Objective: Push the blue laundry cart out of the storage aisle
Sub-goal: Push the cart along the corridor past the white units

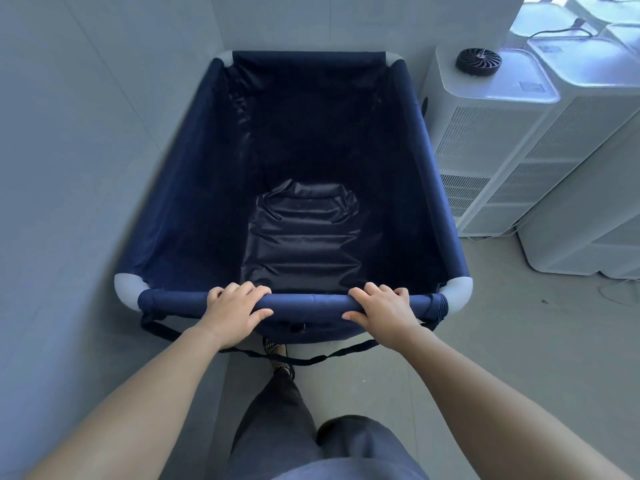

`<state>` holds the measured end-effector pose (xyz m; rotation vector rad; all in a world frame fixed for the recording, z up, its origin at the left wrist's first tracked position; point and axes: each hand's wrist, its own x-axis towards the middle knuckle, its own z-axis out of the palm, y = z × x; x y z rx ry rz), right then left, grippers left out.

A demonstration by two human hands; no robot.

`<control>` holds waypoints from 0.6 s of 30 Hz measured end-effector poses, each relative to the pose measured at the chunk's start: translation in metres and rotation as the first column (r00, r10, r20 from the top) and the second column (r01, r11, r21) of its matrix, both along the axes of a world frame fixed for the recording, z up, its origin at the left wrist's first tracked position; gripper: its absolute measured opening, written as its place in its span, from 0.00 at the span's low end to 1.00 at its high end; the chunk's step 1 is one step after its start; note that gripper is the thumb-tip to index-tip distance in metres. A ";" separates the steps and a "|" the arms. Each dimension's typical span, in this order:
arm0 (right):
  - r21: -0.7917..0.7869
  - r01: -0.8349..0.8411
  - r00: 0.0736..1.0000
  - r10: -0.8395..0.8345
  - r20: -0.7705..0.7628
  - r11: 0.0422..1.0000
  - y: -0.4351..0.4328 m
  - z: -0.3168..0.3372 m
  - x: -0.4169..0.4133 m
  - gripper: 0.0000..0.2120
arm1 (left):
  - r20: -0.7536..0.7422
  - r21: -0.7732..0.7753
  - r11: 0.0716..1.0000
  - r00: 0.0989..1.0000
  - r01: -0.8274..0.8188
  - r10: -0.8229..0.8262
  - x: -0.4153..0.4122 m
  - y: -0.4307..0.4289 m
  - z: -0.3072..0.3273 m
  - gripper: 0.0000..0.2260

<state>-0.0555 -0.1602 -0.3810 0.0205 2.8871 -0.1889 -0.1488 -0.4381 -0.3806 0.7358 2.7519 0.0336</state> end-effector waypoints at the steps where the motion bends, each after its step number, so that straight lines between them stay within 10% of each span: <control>1: -0.002 0.001 1.000 -0.001 0.002 1.000 0.000 0.001 0.000 0.21 | 0.003 0.000 1.000 1.000 -0.002 0.002 0.000 0.000 0.000 0.18; 18: 0.024 -0.001 1.000 0.002 -0.019 1.000 -0.001 -0.002 0.000 0.22 | -0.014 -0.009 1.000 1.000 0.012 -0.012 -0.001 0.000 -0.003 0.18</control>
